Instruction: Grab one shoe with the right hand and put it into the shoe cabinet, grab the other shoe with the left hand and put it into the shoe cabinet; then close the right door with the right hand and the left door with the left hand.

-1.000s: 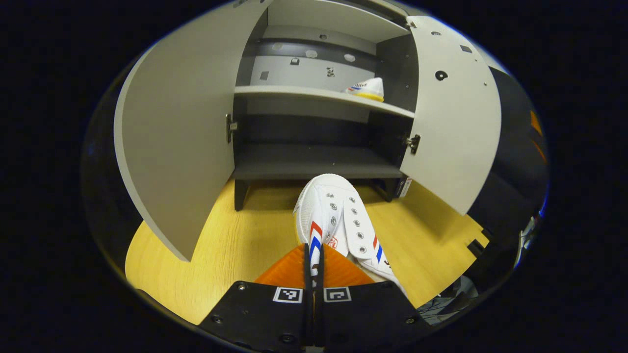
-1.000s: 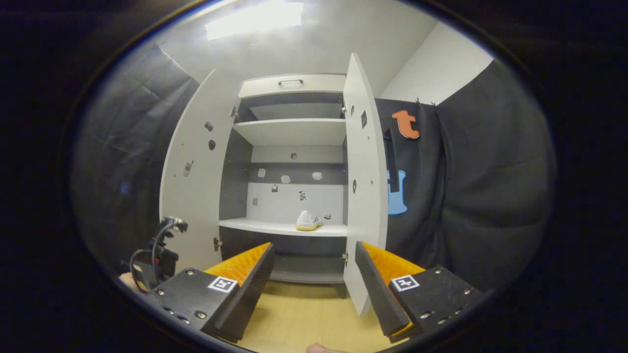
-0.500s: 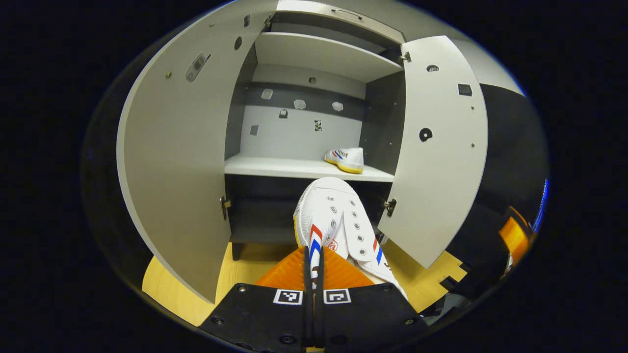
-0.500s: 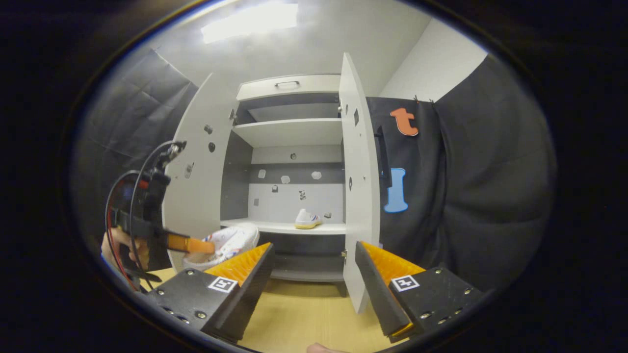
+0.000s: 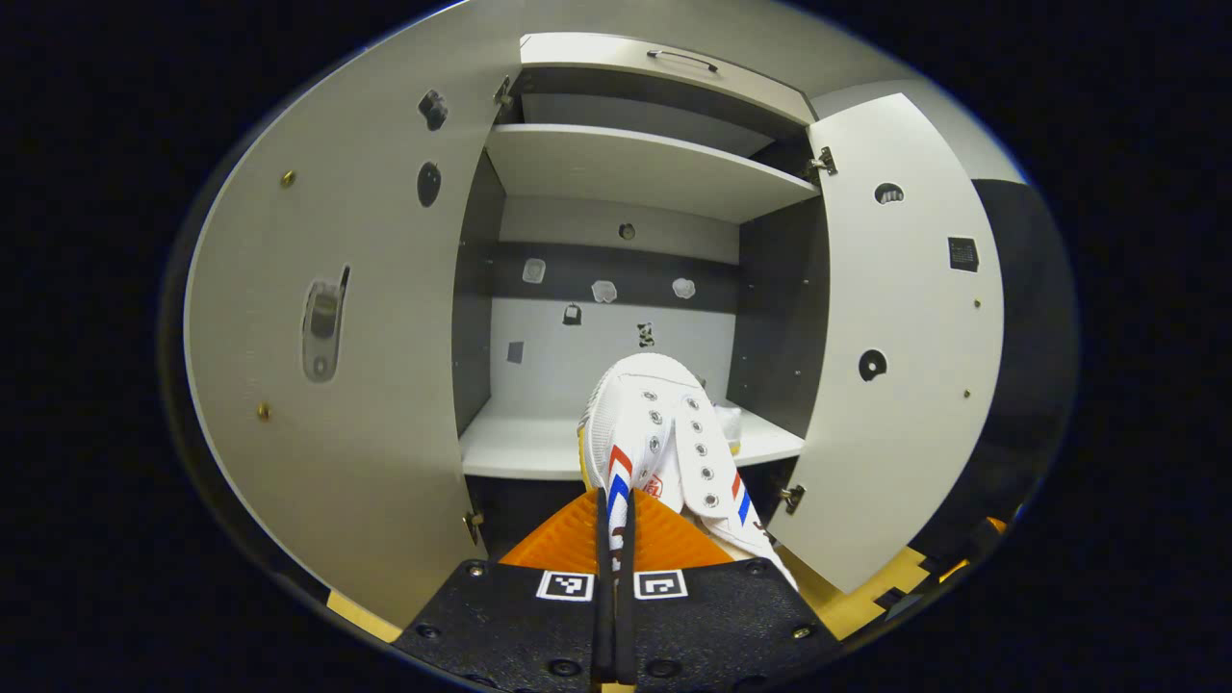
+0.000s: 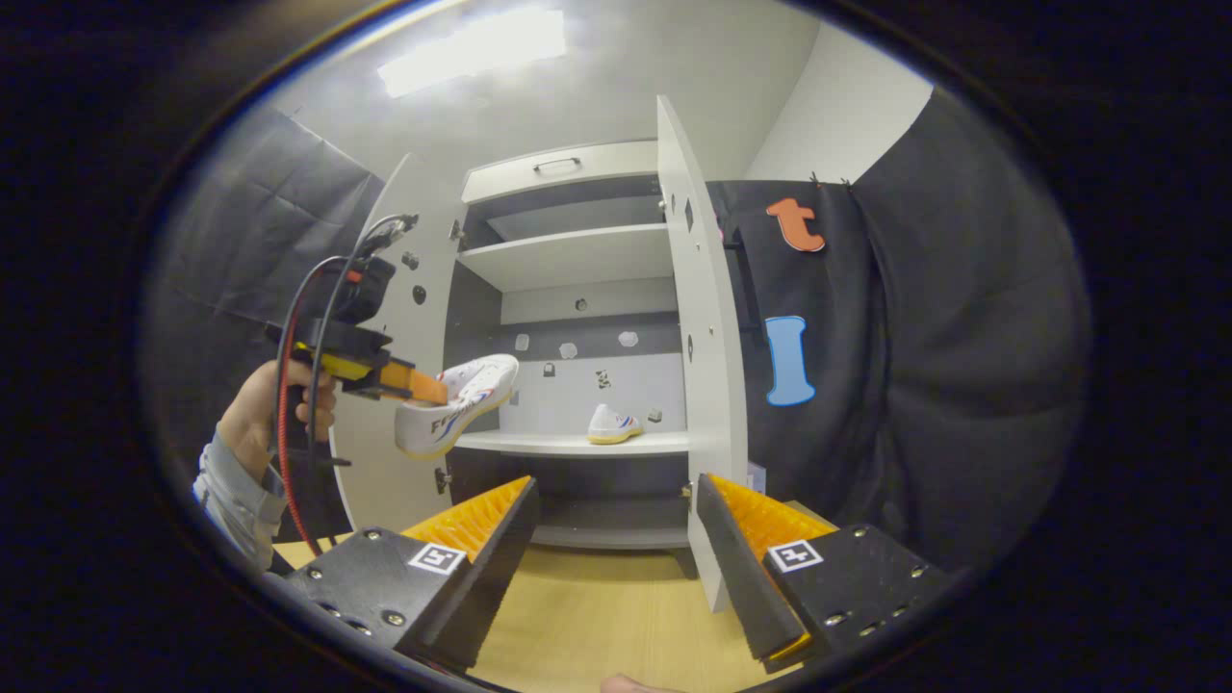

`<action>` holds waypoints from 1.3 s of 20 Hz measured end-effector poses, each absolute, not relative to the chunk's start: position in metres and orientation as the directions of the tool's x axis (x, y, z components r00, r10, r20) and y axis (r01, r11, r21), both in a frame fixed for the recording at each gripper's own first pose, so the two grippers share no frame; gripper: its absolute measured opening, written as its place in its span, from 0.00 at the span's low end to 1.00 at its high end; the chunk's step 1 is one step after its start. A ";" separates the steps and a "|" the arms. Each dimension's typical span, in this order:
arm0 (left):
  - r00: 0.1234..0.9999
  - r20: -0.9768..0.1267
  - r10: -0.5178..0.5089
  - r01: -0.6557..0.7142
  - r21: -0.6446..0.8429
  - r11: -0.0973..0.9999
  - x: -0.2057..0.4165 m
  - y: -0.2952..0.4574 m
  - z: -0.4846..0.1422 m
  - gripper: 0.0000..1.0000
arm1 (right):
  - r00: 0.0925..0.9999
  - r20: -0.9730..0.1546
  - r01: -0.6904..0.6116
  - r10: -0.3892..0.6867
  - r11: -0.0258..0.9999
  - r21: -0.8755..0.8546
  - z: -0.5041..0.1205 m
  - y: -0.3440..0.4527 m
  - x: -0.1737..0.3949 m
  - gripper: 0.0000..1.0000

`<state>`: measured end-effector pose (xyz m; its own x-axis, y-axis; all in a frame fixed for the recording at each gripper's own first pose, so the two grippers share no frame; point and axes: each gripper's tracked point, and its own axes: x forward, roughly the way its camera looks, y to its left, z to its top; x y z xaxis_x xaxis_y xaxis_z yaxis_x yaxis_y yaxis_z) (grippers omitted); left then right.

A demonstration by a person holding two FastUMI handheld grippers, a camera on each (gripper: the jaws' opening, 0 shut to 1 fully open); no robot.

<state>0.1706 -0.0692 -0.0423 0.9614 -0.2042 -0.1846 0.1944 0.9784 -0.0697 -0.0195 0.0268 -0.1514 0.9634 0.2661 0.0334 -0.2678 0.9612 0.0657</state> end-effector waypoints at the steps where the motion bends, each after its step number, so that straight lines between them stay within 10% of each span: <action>1: 0.969 -0.165 -0.183 0.176 -0.055 0.983 0.182 -0.067 -0.035 0.01 | 0.962 0.038 -0.272 0.270 0.960 0.067 -0.150 0.027 -0.019 0.98; 26: 0.905 -0.414 -0.097 0.003 -0.221 0.975 0.435 -0.062 -0.131 0.01 | 0.987 -0.015 -0.163 0.163 0.987 0.009 -0.168 -0.092 -0.022 0.98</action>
